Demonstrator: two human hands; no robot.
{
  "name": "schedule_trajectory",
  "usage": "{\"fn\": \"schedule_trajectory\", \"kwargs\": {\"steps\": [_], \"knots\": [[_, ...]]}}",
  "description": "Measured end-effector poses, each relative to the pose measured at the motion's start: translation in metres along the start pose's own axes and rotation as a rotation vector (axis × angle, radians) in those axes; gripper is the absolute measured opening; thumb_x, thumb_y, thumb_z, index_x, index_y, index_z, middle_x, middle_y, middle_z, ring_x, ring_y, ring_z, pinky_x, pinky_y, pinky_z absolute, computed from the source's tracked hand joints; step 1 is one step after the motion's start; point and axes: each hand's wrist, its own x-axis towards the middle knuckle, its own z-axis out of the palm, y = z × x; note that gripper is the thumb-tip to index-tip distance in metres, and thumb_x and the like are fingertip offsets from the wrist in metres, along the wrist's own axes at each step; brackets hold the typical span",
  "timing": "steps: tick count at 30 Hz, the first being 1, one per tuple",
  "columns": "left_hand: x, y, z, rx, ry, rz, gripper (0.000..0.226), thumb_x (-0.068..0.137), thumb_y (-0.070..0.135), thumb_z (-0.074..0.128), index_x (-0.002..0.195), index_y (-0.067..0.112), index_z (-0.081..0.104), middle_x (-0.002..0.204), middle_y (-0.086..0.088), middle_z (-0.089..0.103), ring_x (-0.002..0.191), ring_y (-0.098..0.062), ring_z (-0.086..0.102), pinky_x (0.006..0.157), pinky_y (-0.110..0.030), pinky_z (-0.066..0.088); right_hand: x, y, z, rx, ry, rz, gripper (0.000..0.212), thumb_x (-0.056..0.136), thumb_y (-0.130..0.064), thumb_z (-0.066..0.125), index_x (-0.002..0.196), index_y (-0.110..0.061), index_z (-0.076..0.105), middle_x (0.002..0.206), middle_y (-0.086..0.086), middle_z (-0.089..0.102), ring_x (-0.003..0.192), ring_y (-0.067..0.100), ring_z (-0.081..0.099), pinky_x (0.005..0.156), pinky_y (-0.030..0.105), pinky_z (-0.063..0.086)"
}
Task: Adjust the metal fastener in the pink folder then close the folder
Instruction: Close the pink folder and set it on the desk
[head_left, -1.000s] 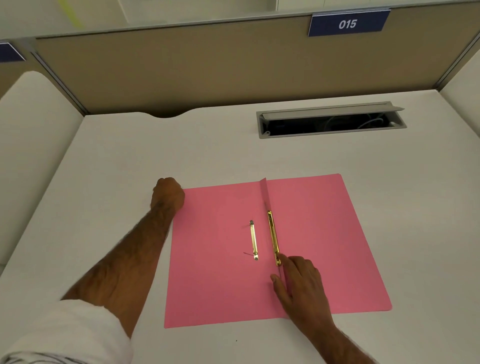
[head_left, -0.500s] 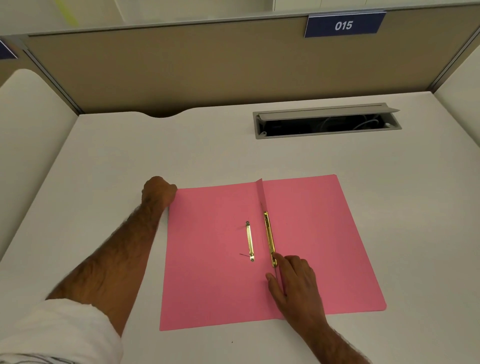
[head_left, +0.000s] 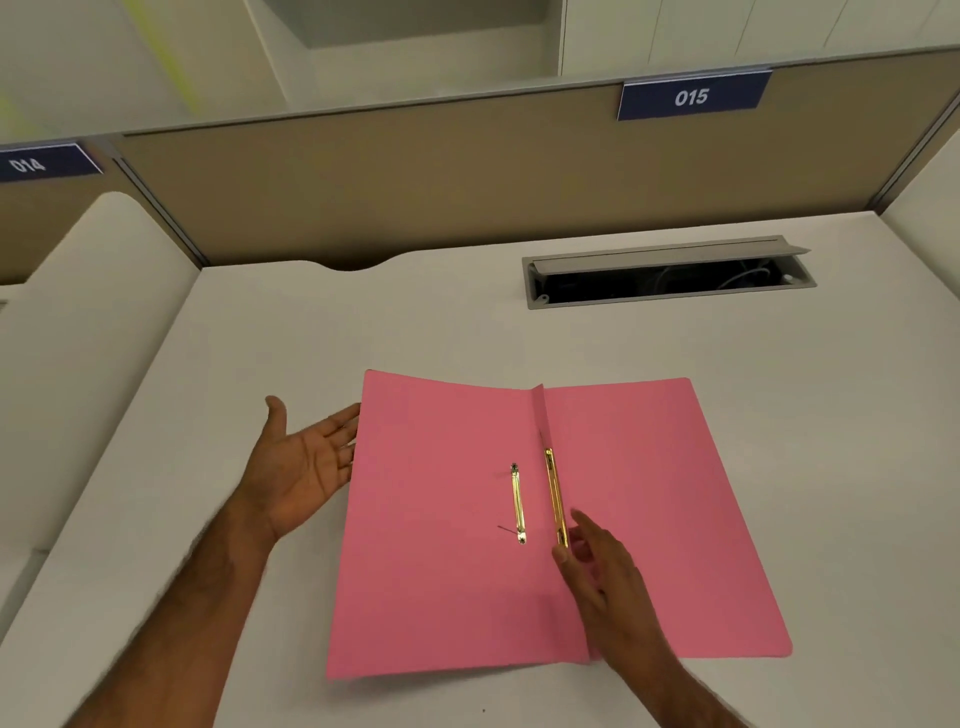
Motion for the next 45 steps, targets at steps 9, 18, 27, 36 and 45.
{"fn": "schedule_trajectory", "kwargs": {"steps": [9, 18, 27, 36, 45], "knots": [[-0.042, -0.062, 0.06, -0.037, -0.013, -0.005, 0.091, 0.079, 0.087, 0.028, 0.112, 0.017, 0.077, 0.097, -0.014, 0.078, 0.084, -0.032, 0.075, 0.071, -0.043, 0.061, 0.038, -0.052, -0.02, 0.17, -0.268, 0.203, 0.07, 0.082, -0.069, 0.044, 0.132, -0.022, 0.059, 0.11, -0.007, 0.069, 0.103, 0.007, 0.065, 0.096, 0.034, 0.053], [-0.031, -0.099, 0.163, 0.251, 0.003, 0.282, 0.085, 0.083, 0.076, 0.022, 0.145, 0.024, 0.048, 0.134, -0.007, 0.065, 0.117, -0.027, 0.065, 0.09, -0.043, 0.053, 0.055, -0.131, -0.061, 0.211, -0.337, 0.197, 0.065, 0.085, -0.078, 0.041, 0.128, -0.032, 0.057, 0.133, -0.009, 0.059, 0.117, 0.013, 0.057, 0.105, 0.045, 0.047], [-0.002, -0.16, 0.2, 0.786, 0.055, 0.426, 0.058, 0.097, 0.059, 0.017, 0.153, 0.044, 0.018, 0.159, 0.024, 0.024, 0.142, 0.008, 0.028, 0.123, -0.039, 0.022, 0.047, -0.173, -0.123, 0.666, -0.294, 0.24, 0.07, 0.08, -0.077, 0.041, 0.129, -0.031, 0.06, 0.121, -0.004, 0.073, 0.109, 0.02, 0.071, 0.096, 0.051, 0.055], [0.023, -0.218, 0.144, 1.342, 0.056, 0.421, 0.068, 0.096, 0.062, 0.018, 0.157, 0.037, 0.002, 0.163, 0.023, 0.001, 0.153, -0.006, 0.001, 0.125, -0.035, 0.0, 0.023, -0.121, -0.172, 0.319, -0.013, 0.202, 0.04, 0.092, -0.046, 0.064, 0.129, -0.036, 0.052, 0.108, -0.008, 0.07, 0.094, 0.01, 0.069, 0.071, 0.026, 0.055], [0.03, -0.24, 0.116, 1.874, -0.056, 0.506, 0.08, 0.092, 0.074, 0.007, 0.155, 0.032, -0.019, 0.161, 0.014, -0.031, 0.147, -0.004, -0.028, 0.123, -0.032, -0.013, 0.023, -0.002, -0.152, -0.121, 0.196, 0.33, 0.046, 0.089, -0.025, 0.064, 0.133, -0.015, 0.056, 0.118, 0.006, 0.068, 0.095, 0.022, 0.066, 0.087, 0.038, 0.057]]}}
